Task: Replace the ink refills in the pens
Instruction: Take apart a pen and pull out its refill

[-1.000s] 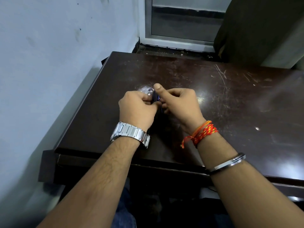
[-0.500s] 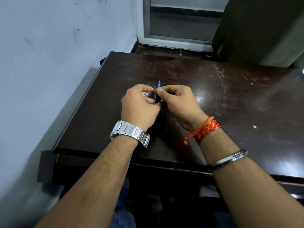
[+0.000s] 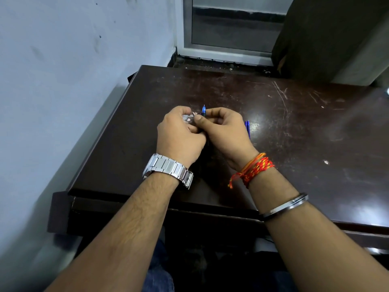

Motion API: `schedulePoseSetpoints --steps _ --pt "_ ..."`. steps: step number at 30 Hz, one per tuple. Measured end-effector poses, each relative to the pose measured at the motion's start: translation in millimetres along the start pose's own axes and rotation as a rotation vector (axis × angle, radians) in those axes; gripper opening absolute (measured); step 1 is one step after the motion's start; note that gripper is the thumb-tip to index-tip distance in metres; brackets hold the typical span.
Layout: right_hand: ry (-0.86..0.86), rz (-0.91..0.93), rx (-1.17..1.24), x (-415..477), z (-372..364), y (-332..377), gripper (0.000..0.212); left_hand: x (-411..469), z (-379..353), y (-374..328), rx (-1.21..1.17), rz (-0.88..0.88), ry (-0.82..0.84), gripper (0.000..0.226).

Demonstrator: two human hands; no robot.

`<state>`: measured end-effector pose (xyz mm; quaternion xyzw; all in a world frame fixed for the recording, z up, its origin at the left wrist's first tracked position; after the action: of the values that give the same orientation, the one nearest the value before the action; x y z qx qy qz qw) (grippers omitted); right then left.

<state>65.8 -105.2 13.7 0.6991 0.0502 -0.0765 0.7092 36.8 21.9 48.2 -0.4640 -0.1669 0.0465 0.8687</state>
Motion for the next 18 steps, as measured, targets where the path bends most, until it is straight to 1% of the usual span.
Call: schedulePoseSetpoints --steps 3,4,6,7,9,11,13,15,16,18 --pt "-0.003 -0.037 0.084 3.1 -1.6 -0.6 0.008 0.0 -0.7 -0.8 -0.002 0.001 0.008 0.047" --pt "-0.014 -0.035 0.078 3.6 -1.3 -0.4 0.007 0.1 -0.2 -1.1 0.005 -0.004 0.006 0.049" --pt "-0.044 -0.006 0.004 1.4 0.5 1.0 0.022 0.3 0.1 -2.0 0.02 -0.014 0.002 0.048" --pt "-0.056 0.008 -0.006 0.5 1.4 1.5 0.023 0.5 0.4 -2.3 0.024 -0.017 0.001 0.048" --pt "-0.079 0.005 0.03 1.7 4.6 0.2 0.015 0.9 -0.3 -2.9 0.022 -0.019 0.003 0.05" --pt "-0.08 -0.026 0.081 3.7 5.7 -1.6 0.014 1.4 -1.1 -3.0 0.013 -0.018 0.005 0.054" --pt "-0.069 -0.023 0.071 3.3 6.0 0.1 0.011 1.2 -1.5 -3.1 0.013 -0.023 0.008 0.055" --pt "-0.056 -0.019 0.024 1.2 6.0 -0.7 0.028 0.8 -1.6 -3.4 0.015 -0.034 0.003 0.052" --pt "-0.055 -0.011 0.01 0.0 6.0 -0.1 0.031 0.6 -1.7 -3.5 0.012 -0.036 0.0 0.05" --pt "-0.062 -0.002 0.031 1.4 8.0 -0.2 0.022 0.5 -3.0 -3.3 0.004 -0.03 0.004 0.052"
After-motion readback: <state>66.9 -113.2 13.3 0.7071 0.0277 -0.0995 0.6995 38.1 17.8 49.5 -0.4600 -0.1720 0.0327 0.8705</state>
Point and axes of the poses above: each hand's wrist, its own x-axis towards the middle knuckle, its own z-axis out of the back of the hand, y = z × x, the point moved 7 cm from there along x, towards the middle knuckle, and after that the axes turned 6 degrees about -z, right-handed, at the moved point
